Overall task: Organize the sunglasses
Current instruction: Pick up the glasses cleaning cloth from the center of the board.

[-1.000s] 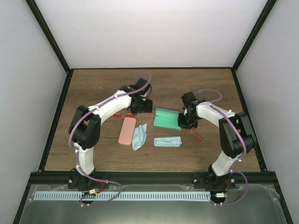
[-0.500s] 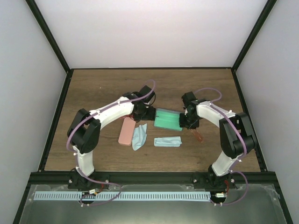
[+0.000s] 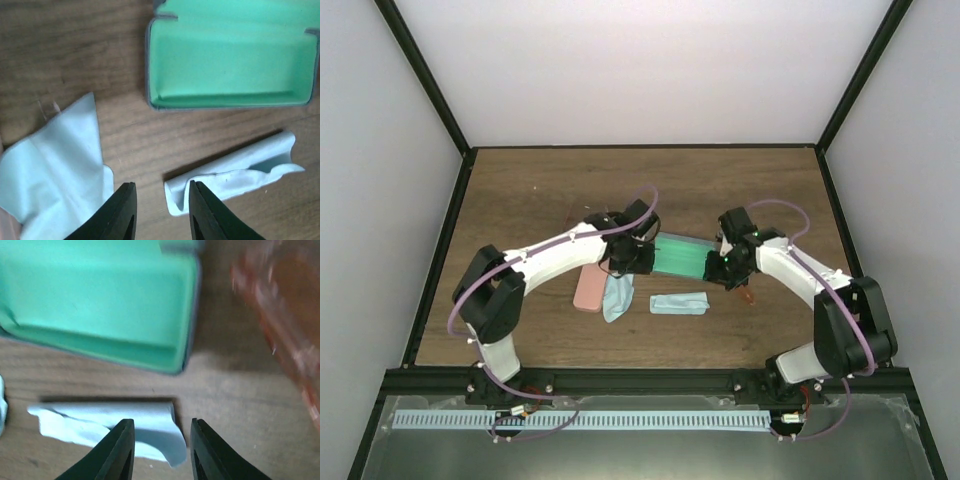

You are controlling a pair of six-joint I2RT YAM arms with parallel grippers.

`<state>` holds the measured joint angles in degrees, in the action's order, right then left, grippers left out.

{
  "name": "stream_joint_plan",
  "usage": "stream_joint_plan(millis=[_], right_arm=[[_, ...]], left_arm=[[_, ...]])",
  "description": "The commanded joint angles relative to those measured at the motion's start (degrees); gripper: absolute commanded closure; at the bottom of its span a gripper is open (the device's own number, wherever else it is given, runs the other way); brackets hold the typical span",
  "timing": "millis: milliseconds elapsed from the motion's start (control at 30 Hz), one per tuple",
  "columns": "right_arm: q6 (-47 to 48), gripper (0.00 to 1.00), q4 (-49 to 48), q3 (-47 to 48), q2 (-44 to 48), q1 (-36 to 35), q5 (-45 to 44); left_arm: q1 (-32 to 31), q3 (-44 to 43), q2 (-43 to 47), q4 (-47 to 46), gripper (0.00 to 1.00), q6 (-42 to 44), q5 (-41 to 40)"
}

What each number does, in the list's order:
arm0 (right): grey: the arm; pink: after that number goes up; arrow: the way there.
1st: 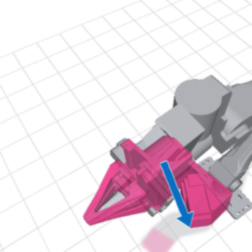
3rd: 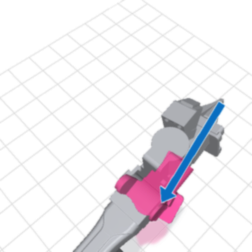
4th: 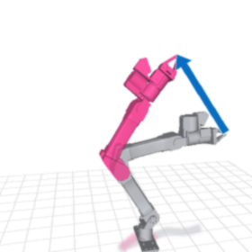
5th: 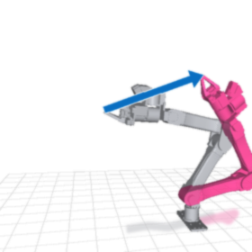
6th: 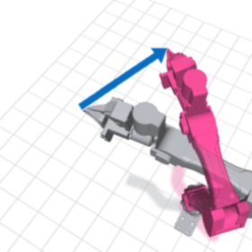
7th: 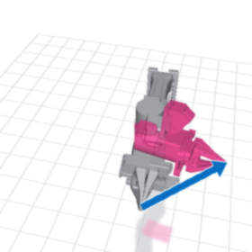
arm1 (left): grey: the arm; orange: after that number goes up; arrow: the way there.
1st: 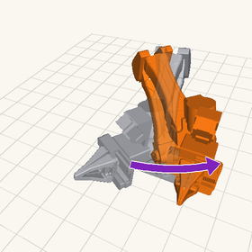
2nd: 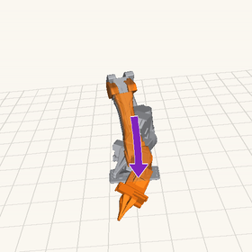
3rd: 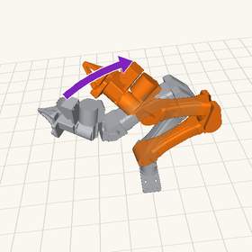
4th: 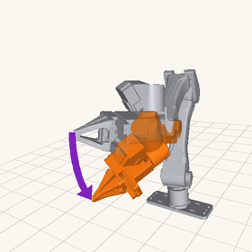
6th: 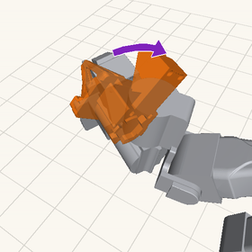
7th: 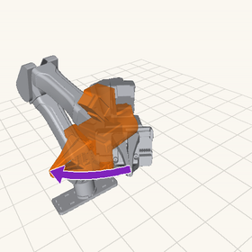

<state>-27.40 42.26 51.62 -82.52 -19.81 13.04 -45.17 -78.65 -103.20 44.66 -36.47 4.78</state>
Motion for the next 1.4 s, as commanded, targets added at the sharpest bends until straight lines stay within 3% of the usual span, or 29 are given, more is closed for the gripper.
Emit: stream_joint_plan(millis=[0, 67, 167, 200, 333, 533, 967, 1367], right_arm=[[-3.32, 0.69, -0.58, -4.75, 2.75, -1.59, 3.47], [-4.22, 0.69, -0.89, -6.31, 3.88, -2.37, 3.82], [-5.03, 0.65, -1.16, -7.58, 4.47, -3.69, 3.58], [-5.32, 0.63, -1.28, -7.85, 4.41, -4.06, 3.41], [-6.37, 0.61, -2.18, -8.86, 3.46, -5.41, 2.79], [-7.71, 0.61, -3.02, -10.39, 2.73, -6.82, 2.32], [-10.55, 0.62, -5.52, -11.14, -1.5, -9.37, 0.83], [-11.14, 0.87, -6.03, -10.69, -3.09, -9.37, 0.66]], left_arm=[[-1.7, 4.72, 3.17, -3.68, 0.72, -3.19, 0.5], [-2.46, 6.73, 3.19, -4.72, 0.72, -4.9, 0.88], [-3.65, 8.48, 3.05, -6.25, 0.9, -6.19, 1.43], [-4.03, 8.81, 3.01, -6.6, 0.9, -6.61, 1.08], [-5.16, 9.86, 1.86, -7.39, 0.68, -7.45, 1.87], [-6.23, 9.94, 1.44, -7.2, 0.48, -7.57, 1.83], [-6.78, 10.19, 1.15, -6.13, 0.37, -6.08, 2.17], [-6.77, 9.44, -0.78, -6.35, 0.4, -4.23, 3.14]])
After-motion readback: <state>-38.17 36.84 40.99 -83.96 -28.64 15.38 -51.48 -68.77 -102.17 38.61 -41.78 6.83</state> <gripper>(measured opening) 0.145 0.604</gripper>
